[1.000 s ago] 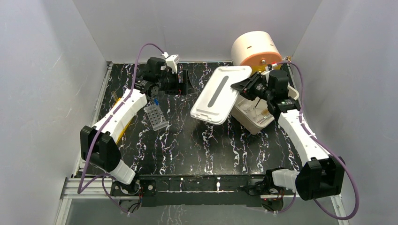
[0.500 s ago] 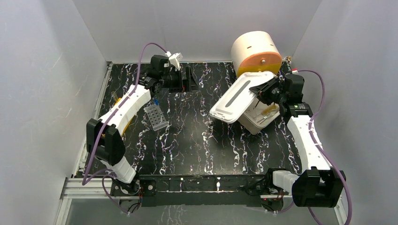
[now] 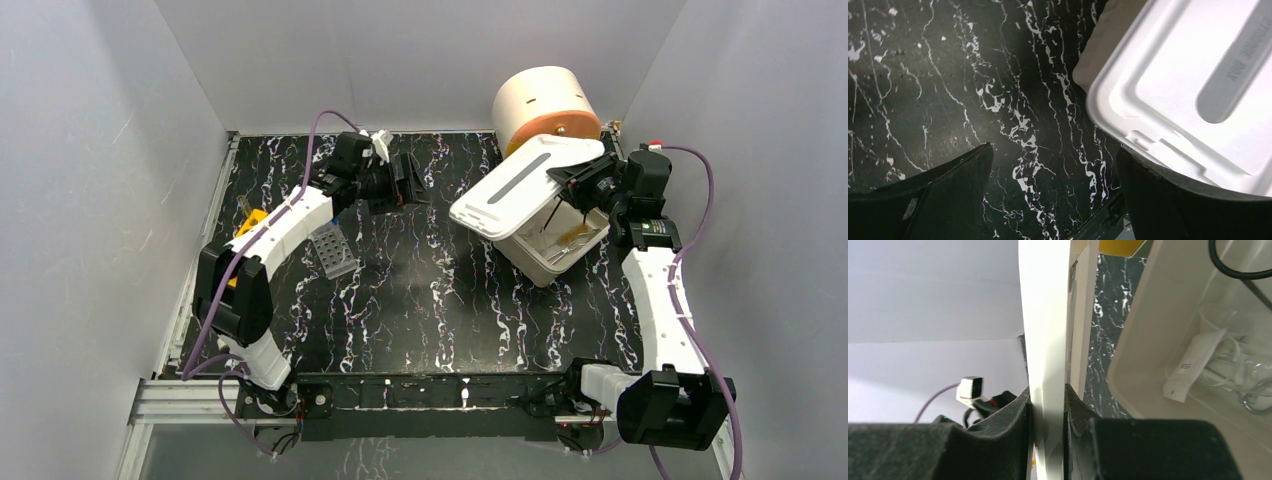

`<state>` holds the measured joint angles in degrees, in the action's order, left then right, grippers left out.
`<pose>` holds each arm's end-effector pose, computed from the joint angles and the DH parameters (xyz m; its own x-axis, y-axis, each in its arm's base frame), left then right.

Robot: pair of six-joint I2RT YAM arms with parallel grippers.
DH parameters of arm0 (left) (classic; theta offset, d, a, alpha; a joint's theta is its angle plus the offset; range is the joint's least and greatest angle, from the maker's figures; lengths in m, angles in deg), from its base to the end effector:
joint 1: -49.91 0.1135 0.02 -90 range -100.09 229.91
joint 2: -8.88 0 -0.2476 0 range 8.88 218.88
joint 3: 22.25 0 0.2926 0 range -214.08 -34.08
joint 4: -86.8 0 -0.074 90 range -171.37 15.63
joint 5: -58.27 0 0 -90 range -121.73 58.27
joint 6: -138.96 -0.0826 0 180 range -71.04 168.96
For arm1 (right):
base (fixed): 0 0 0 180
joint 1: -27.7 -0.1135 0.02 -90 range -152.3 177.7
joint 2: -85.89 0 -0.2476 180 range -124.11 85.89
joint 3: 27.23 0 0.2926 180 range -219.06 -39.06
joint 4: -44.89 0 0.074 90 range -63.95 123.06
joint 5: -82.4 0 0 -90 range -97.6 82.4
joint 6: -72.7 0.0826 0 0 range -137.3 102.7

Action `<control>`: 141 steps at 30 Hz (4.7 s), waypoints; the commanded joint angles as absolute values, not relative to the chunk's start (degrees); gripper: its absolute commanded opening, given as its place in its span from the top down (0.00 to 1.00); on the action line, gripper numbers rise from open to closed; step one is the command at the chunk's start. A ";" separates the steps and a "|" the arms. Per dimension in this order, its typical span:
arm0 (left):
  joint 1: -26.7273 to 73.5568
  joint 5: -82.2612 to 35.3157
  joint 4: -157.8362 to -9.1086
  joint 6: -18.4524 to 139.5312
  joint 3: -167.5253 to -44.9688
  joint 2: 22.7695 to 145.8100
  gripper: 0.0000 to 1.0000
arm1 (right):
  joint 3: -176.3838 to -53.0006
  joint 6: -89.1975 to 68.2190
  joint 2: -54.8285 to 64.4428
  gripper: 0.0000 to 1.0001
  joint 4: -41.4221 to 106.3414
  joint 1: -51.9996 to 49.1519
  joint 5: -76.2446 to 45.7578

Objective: Organize the chemistry lab equipment

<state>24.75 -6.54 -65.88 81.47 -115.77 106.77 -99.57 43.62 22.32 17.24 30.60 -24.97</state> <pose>0.4125 -0.2326 0.2583 -0.7839 -0.1691 -0.5974 0.3453 0.6809 -0.6459 0.3444 0.0072 0.3304 -0.3614 0.8535 -0.3755 0.1688 0.4559 0.8739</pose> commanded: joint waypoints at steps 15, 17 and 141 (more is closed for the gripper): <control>18.73 -2.37 -81.49 112.25 -108.11 110.29 0.11 | -107.77 50.47 28.39 0.91 16.28 30.87 -17.84; 17.73 -1.03 -86.11 113.63 -108.76 111.68 0.11 | -107.82 50.27 29.02 0.92 16.37 30.87 -17.42; 28.64 12.66 -71.56 99.00 -107.61 105.91 0.08 | -72.44 51.95 43.33 0.62 26.49 30.87 -23.94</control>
